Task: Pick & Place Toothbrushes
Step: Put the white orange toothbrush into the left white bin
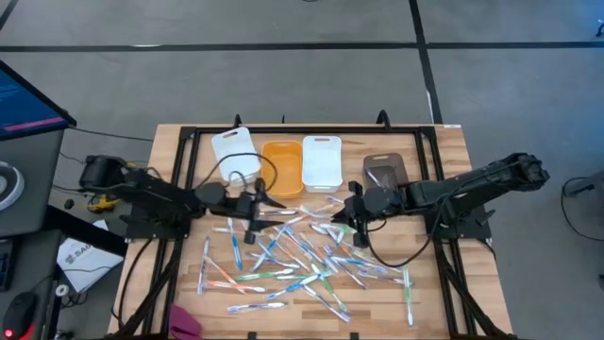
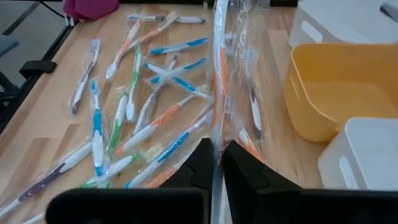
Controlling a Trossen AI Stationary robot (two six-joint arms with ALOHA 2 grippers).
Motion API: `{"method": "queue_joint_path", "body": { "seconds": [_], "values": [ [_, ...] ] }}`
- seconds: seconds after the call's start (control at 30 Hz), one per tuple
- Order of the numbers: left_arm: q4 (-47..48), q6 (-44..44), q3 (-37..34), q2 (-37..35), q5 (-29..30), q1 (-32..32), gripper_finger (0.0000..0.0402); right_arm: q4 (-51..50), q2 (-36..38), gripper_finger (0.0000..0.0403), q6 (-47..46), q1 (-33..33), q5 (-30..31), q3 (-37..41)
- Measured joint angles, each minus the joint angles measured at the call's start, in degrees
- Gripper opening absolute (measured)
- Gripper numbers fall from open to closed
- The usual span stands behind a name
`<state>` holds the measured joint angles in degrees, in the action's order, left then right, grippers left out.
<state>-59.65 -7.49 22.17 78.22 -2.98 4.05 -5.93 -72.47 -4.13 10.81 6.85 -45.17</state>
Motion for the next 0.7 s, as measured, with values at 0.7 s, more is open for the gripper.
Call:
{"method": "queue_joint_path", "body": {
  "seconds": [0.7],
  "values": [
    [-0.56, -4.13, 12.82, 11.52, 0.00, -0.72, 0.0198, 3.65, 0.02, 0.0016, 5.11, -3.02, -2.53, 0.00]
  ]
}}
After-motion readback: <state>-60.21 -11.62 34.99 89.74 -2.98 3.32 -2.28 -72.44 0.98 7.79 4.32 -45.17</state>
